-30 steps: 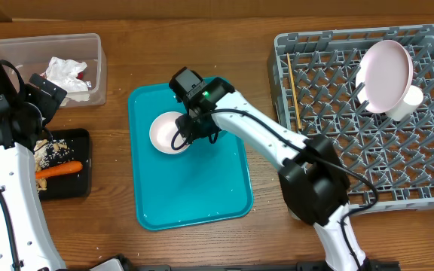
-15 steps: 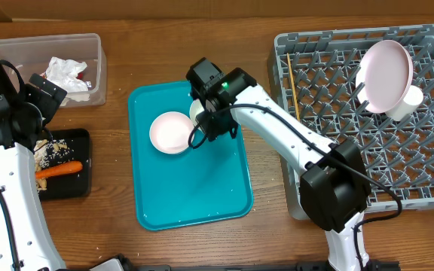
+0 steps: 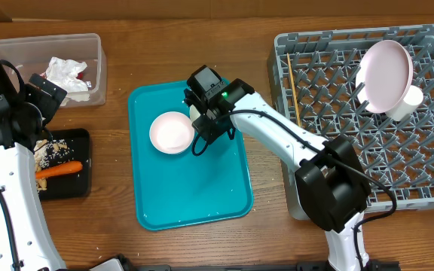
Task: Sort waste into correct bins and load items into the dishwasher rack
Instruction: 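Grip the cream bowl's rim with the right gripper, then lift the cream bowl and set it upside down in the rack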
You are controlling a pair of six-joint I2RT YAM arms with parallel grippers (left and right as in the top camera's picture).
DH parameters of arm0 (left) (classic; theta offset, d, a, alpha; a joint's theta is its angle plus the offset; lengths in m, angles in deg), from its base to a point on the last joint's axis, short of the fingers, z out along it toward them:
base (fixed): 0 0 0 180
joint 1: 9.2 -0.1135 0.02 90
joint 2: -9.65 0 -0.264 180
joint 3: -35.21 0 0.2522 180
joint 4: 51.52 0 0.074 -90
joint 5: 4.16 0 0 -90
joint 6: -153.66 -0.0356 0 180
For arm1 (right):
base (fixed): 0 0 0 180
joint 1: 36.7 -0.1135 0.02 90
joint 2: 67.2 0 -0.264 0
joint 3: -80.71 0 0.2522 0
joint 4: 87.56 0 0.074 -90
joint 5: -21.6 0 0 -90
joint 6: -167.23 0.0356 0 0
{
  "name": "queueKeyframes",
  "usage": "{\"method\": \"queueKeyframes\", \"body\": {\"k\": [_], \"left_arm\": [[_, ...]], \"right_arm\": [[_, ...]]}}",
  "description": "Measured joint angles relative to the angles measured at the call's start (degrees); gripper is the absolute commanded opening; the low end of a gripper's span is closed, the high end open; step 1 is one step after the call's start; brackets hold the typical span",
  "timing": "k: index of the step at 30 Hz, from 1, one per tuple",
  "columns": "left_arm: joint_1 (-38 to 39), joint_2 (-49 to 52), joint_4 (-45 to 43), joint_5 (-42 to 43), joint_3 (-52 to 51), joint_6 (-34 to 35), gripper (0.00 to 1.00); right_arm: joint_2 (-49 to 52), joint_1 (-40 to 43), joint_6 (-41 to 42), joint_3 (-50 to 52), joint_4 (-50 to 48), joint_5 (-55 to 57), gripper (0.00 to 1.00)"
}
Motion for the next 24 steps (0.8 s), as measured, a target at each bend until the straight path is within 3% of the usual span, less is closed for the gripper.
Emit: {"method": "queueKeyframes", "body": {"k": [7,16,22,24], "left_arm": [[0.00,0.00,0.00,0.00,0.00,0.02,1.00],[0.00,0.00,0.00,0.00,0.00,0.02,1.00],[0.00,0.00,0.00,0.00,0.00,0.00,1.00],[0.00,0.00,0.00,0.00,0.00,0.00,1.00]], "right_arm": [[0.00,-0.04,-0.28,3.82,-3.04,-0.68,0.59],[0.00,-0.04,-0.02,4.13,-3.26,-0.85,0.26],[0.00,-0.22,2.69,4.15,-2.32,-2.08,0.06],[0.00,-0.46,4.37,4.13,-2.54,-2.49,0.04]]}}
